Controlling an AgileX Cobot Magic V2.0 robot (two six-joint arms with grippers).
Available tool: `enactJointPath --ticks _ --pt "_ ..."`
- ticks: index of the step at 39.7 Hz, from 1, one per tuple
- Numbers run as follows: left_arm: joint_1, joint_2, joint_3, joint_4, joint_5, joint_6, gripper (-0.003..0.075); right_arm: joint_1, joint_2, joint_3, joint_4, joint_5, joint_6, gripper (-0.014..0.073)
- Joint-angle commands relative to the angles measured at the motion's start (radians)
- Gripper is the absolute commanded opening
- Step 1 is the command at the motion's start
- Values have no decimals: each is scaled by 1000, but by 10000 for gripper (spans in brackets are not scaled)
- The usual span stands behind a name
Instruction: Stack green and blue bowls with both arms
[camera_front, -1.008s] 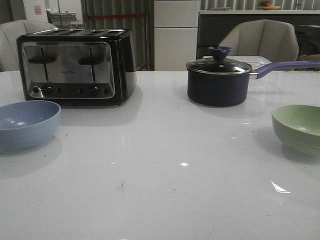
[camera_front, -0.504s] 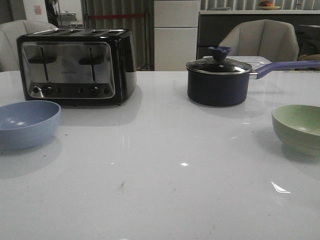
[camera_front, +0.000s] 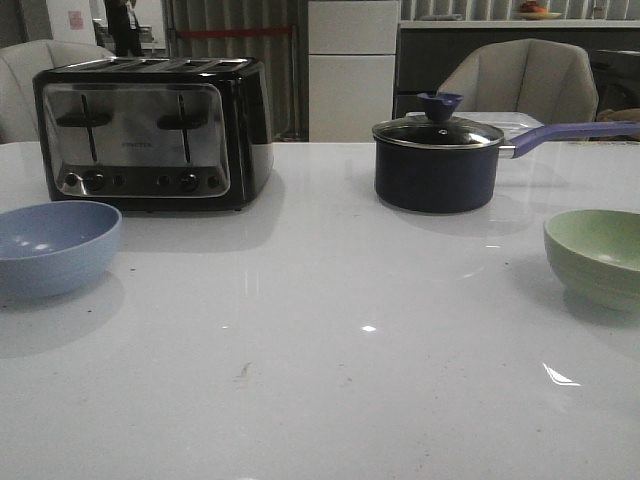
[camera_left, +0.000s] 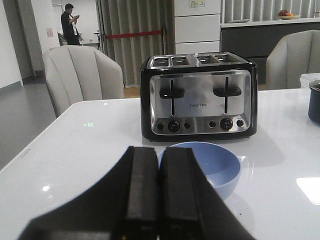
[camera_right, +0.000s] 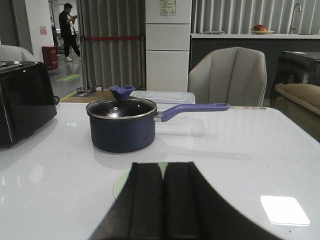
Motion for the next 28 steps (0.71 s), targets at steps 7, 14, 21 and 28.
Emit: enactJointPath --ticks 7,14,21,28 --pt "-7 -17 -48 -18 -197 -12 98 -4 -18 -140 1 -57 0 28" --pt "-7 7 -224 -84 -142 -12 98 -4 19 -358 1 51 0 28" --pt "-7 108 -435 -84 29 -12 98 -4 163 -578 1 195 0 28" --pt "-7 257 -626 -84 229 -12 98 -4 324 -732 1 354 0 28"
